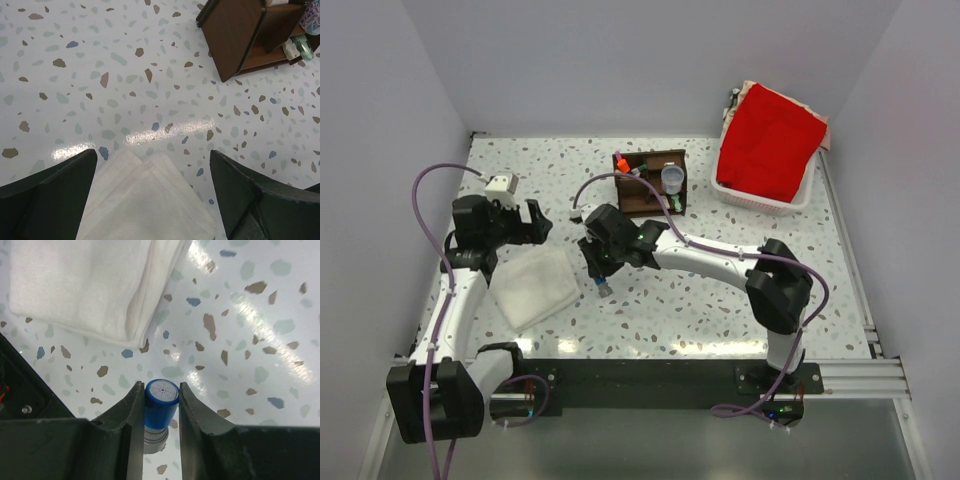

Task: Sort the stationery into containers
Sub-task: Pick up the stationery from the center of the board.

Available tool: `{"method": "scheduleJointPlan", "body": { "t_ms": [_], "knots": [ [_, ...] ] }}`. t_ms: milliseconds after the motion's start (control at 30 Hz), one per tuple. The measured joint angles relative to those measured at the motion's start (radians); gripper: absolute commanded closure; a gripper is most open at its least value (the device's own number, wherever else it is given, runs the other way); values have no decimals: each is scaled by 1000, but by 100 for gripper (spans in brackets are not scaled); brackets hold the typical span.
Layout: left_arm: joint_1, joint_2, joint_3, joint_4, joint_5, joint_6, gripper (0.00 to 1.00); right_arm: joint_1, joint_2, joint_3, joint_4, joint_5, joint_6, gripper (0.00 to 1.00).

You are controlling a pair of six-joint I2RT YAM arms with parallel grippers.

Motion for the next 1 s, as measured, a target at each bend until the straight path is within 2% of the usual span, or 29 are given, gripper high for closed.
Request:
{"method": "scheduleJointPlan", "body": {
  "t_ms": [133,333,667,833,1000],
  "knots": [
    [0,6,0,10,4,0,0,-3,-31,-17,50,59,-60,100],
    [0,18,0,15,8,0,0,-34,-32,-56,186,233,-130,100],
    [-5,111,0,47,28,-1,0,-265,-82,-187,677,424,-274,100],
    [-6,172,0,68,30,-3,0,-277,-139,-291,955,469,-404,100],
    [-6,208,0,81,31,-3,0,-290,-141,-336,1147,473,-476,100]
  ]
}}
